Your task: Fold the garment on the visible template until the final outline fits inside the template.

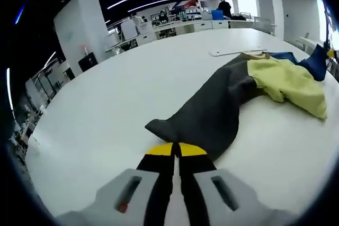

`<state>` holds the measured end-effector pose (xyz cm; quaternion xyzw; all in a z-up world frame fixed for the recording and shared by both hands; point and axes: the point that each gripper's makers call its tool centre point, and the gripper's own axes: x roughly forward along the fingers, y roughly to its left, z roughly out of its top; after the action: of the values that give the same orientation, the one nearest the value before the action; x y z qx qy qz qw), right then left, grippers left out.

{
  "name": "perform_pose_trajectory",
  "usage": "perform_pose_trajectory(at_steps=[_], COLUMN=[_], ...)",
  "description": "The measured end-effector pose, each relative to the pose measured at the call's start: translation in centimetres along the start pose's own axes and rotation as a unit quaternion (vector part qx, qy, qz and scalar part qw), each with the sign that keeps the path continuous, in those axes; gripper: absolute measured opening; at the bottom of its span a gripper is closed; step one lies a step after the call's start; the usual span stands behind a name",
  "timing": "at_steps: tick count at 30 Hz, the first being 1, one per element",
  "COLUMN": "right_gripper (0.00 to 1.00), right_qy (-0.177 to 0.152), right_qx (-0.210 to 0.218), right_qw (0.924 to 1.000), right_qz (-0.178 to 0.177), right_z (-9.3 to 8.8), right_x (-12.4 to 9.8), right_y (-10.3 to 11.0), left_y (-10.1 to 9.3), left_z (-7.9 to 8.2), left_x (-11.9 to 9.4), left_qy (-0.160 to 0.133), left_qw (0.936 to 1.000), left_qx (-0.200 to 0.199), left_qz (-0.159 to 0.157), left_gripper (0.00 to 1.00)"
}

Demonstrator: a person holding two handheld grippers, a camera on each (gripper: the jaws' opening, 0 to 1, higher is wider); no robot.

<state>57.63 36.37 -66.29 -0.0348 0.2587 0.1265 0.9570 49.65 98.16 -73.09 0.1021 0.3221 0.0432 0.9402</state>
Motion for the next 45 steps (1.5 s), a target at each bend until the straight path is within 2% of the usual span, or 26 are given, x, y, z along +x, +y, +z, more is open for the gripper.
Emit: perform_pose_trajectory(at_steps=[3,6,17,23,28,33,35,36,37,39,41,45], right_gripper=[0.0,0.0,0.0,0.0,0.0,0.01,0.07,0.12,0.19,0.4,0.56,0.68], right_qy=[-0.006,0.005,0.053,0.076,0.088,0.098,0.099,0.096,0.093,0.089,0.08,0.079], right_qx=[0.021,0.025,0.03,0.027,0.032,0.034,0.034,0.029,0.027,0.026,0.029,0.032], right_qw=[0.9995,0.9985,0.9937,0.9906,0.9907,0.9889,0.989,0.9892,0.989,0.9894,0.9909,0.9944], right_qz=[-0.02,-0.048,-0.094,-0.11,-0.099,-0.106,-0.105,-0.107,-0.111,-0.112,-0.104,-0.062], right_z=[-0.3,-1.3,-5.2,-6.9,-7.8,-8.3,-8.3,-8.1,-7.9,-7.4,-6.9,-5.9], right_x=[0.0,0.1,-0.5,-0.4,-0.1,-0.1,-0.1,-0.2,-0.3,-0.4,-0.4,0.0], right_y=[-1.7,-3.5,-6.7,-7.8,-7.4,-7.7,-7.6,-7.6,-7.6,-7.5,-7.0,-4.7], left_y=[0.4,0.7,2.5,3.1,4.0,5.1,5.5,5.6,5.6,5.5,4.9,3.4], left_z=[0.2,0.2,-0.4,0.3,0.4,0.1,0.0,0.0,0.0,0.1,0.5,0.6], left_x=[0.3,0.7,1.9,2.4,3.1,3.2,2.9,2.7,2.6,2.1,1.7,0.9], left_qy=[0.003,0.009,0.025,0.016,0.024,0.035,0.035,0.032,0.028,0.022,0.003,-0.011], left_qw=[1.0,0.9998,0.9993,0.9986,0.9969,0.9967,0.9967,0.9969,0.9972,0.9978,0.9992,0.9999], left_qx=[0.005,0.019,0.021,0.047,0.07,0.06,0.052,0.048,0.046,0.038,0.018,-0.001], left_qz=[0.001,0.003,0.016,0.02,0.028,0.043,0.051,0.053,0.052,0.05,0.037,0.001], left_gripper=[0.0,0.0,0.0,0.0,0.0,0.0,0.03,0.1,0.16,0.27,0.38,0.62])
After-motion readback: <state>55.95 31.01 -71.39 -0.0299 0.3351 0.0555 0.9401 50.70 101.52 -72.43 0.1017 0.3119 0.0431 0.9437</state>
